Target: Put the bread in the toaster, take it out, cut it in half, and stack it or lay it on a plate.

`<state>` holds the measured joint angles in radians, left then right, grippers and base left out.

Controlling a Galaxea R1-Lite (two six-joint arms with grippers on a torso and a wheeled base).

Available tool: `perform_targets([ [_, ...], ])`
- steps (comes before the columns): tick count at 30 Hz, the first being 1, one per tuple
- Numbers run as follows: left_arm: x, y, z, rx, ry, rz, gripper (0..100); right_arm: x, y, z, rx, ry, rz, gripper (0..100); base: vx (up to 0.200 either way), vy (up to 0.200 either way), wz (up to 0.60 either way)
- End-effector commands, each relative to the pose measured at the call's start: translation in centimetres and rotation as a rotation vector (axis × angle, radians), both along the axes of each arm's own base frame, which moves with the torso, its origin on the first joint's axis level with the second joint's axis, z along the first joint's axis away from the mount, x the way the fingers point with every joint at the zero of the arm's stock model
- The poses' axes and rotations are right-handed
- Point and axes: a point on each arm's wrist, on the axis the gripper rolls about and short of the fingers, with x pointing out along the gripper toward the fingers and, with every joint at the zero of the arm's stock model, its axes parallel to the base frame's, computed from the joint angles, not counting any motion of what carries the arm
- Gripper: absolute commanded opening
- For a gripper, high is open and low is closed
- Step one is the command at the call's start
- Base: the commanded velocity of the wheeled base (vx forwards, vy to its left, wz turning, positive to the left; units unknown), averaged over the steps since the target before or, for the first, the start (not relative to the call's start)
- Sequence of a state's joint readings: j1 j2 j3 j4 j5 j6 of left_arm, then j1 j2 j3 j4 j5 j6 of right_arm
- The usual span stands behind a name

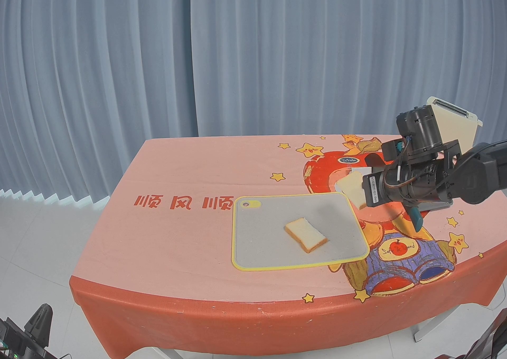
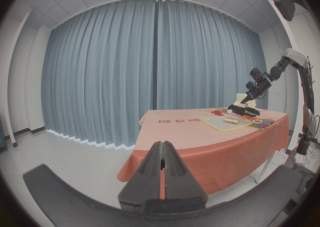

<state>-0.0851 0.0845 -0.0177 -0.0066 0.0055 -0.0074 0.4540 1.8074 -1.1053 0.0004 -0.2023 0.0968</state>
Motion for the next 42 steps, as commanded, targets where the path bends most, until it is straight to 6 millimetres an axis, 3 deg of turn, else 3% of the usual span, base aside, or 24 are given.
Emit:
perform_targets([
  [1, 0.1, 0.0, -0.5, 0.001, 0.018, 0.000, 0, -1.9, -0.9, 2.1, 0.030, -0.053, 0.000, 0, 0.000, 0.000, 0.00],
  [10, 0.1, 0.0, -0.5, 0.001, 0.019, 0.000, 0, -5.1, -1.9, 3.5, 0.062, -0.103, 0.017, 0, 0.000, 0.000, 0.00],
  [17, 0.1, 0.0, -0.5, 0.001, 0.018, 0.000, 0, -7.4, -3.0, 2.1, 0.096, -0.182, 0.016, 0, 0.000, 0.000, 0.00],
  [24, 0.1, 0.0, -0.5, 0.000, 0.018, 0.000, 0, -8.1, -3.1, 1.3, 0.193, -0.310, 0.007, 0, 0.000, 0.000, 0.00],
  [30, 0.1, 0.0, -0.5, 0.003, 0.018, 0.001, 0, -8.7, -3.1, 0.1, 0.182, -0.289, 0.019, 0, 0.000, 0.000, 0.00],
  [42, 0.1, 0.0, -0.5, -0.003, 0.018, 0.003, 0, -8.5, -3.6, 0.2, 0.190, -0.293, 0.006, 0, 0.000, -0.050, 0.00],
])
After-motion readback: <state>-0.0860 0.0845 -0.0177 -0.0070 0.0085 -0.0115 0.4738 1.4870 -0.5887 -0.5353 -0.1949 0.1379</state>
